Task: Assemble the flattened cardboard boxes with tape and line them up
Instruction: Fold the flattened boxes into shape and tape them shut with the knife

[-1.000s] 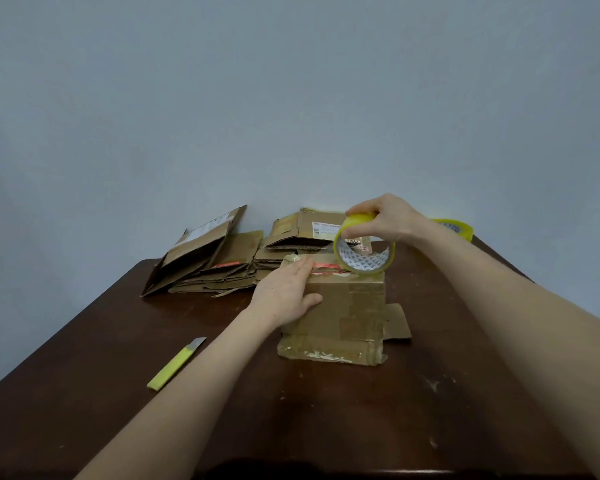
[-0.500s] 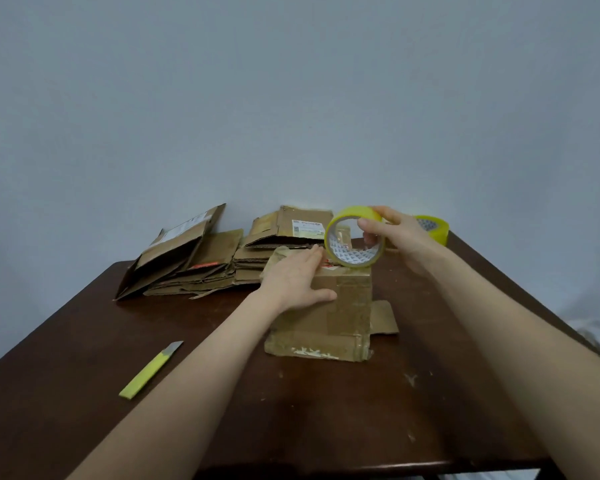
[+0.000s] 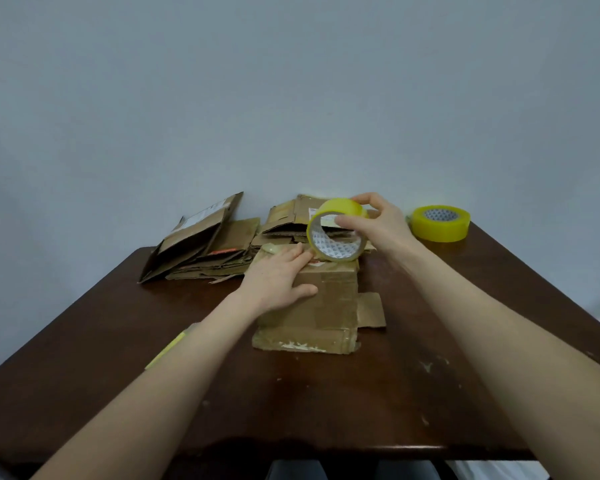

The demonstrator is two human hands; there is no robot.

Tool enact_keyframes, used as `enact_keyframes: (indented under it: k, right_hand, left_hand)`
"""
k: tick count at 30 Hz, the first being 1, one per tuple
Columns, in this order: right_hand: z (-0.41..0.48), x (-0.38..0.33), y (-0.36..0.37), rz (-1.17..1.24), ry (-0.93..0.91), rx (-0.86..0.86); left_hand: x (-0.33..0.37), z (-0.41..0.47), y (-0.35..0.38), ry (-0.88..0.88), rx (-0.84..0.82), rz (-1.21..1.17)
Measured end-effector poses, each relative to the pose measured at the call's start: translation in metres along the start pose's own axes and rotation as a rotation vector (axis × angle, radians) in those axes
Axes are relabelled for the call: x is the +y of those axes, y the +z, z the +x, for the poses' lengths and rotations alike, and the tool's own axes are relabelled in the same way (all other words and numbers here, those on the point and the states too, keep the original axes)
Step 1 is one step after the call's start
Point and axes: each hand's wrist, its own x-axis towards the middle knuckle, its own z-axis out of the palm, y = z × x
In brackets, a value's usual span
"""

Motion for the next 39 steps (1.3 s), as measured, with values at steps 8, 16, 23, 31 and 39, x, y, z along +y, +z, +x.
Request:
enact_keyframes:
  k: [8,16,23,31,39]
  right_hand:
    - [0.003,-0.008,-0.063,-0.353,-0.01,-0.04]
    - [-0.015,0.033,-0.069,-0.279,0.056,-0.074]
    - [-0.018,0.042,-0.052,-0.234,0.004,-0.09]
    - [-0.015,0.048,-0.048,-0.255,-0.027,-0.086]
    - [-0.02,0.049,-0.012,-0.229,-0.04,-0.108]
  left_hand:
    - [-0.001,0.002,0.001,-0.029,-0.068,0.0]
    - [-0.002,-0.004,-0.006,-0.029,-0.103,-0.01]
    - [0.009,-0.009,-0.011,-0.073,-0.111,0.025]
    - [0.039,-0.005,0.0,0.012,0.089,-0.049]
    - [-0.01,-0.035,-0.005,-0.137,0.046,-0.023]
